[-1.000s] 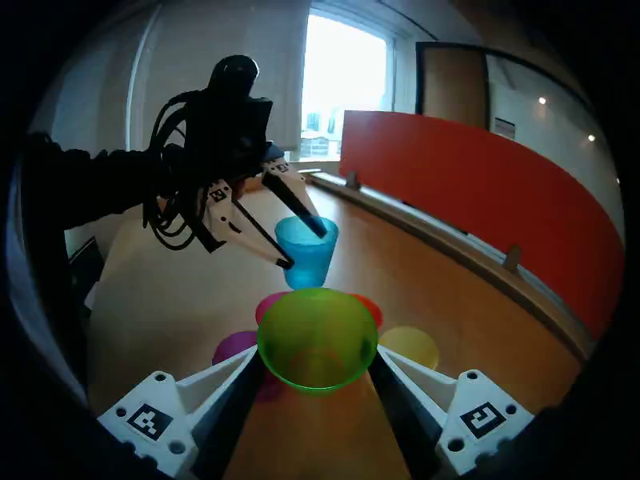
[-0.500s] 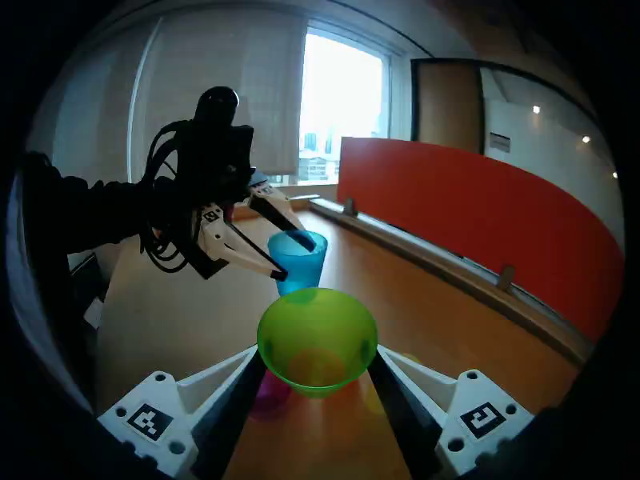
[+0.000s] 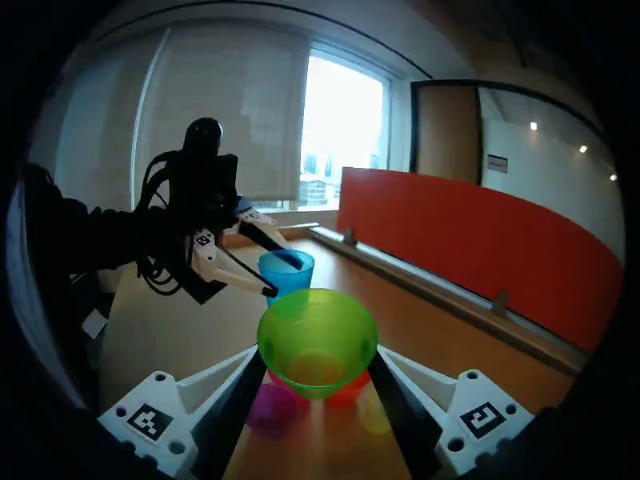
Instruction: Pour water
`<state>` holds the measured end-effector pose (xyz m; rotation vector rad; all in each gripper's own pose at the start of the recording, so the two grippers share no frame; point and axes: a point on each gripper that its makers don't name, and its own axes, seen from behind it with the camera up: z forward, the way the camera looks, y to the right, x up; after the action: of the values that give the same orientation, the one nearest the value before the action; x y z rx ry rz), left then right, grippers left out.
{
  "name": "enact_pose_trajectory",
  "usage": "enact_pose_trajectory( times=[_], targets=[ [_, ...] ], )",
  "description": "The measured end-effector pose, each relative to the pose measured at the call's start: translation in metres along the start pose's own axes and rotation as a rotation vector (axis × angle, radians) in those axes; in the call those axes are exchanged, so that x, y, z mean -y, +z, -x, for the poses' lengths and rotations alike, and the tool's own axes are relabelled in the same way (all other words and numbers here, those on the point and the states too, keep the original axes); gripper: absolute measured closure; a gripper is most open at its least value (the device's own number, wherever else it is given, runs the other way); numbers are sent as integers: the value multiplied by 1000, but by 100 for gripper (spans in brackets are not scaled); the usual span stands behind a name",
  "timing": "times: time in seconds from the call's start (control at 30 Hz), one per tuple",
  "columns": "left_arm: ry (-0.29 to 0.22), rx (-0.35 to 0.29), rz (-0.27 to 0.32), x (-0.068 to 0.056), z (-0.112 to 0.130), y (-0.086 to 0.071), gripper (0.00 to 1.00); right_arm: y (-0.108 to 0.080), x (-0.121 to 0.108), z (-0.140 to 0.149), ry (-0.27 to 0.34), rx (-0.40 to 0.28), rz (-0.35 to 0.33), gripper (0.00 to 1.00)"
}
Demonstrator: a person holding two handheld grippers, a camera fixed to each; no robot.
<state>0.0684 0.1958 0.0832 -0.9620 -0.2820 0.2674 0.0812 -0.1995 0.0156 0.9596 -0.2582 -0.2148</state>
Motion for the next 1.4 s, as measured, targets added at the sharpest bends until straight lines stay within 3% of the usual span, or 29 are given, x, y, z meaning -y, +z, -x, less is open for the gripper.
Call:
enact_pose_trajectory(
  times=[0.6, 1.4],
  targets=[
    [-16, -51, -35, -9, -10, -36, 15, 0, 16, -24, -12, -69, -14, 11],
    [-41, -119, -64, -17, -17, -63, 15, 9, 28, -42, 6, -126, -35, 10]
  ],
)
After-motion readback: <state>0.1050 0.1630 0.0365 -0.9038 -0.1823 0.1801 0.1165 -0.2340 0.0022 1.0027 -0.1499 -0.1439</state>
